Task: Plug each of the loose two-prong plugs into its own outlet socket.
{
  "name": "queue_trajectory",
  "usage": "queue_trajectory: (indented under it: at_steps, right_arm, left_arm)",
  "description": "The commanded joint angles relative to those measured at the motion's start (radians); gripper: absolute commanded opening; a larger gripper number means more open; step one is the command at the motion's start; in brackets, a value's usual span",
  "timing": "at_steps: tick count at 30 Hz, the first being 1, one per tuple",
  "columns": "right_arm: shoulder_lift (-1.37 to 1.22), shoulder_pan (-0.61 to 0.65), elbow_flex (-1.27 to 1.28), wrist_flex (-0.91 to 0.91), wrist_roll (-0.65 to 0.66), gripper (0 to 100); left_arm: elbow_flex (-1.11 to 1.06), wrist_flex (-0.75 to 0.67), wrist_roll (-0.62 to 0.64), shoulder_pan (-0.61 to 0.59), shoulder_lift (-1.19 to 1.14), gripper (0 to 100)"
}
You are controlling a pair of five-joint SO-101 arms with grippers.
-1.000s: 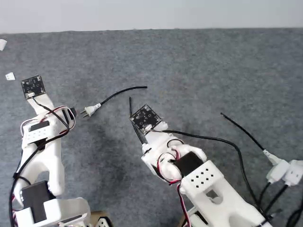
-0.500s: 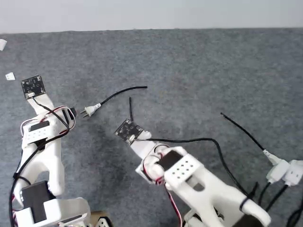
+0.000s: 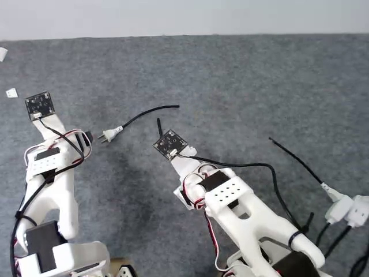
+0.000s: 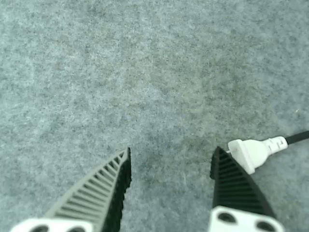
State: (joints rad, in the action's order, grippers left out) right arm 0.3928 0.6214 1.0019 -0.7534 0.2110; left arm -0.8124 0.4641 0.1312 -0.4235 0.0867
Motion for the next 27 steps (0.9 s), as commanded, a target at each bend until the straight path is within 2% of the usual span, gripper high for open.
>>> queue_trajectory:
  at_steps: [1,9,20,27]
  right_arm:
    - [-0.005,-0.024,-0.063,0.021,0.009,0.9]
    - [-0.01,-0.183,-0.104,0.021,0.008,0.9]
    - [0.001,-0.154,-0.104,0.019,0.009,1.4]
    - [0.001,-0.157,-0.104,0.01,0.011,15.1]
  left_arm:
    - [0.008,-0.023,-0.006,-0.008,0.044,26]
    - [0.008,-0.023,-0.006,-0.008,0.044,26]
    - [0.008,-0.023,-0.006,-0.008,0.044,26]
    - [0.008,-0.023,-0.006,-0.008,0.044,26]
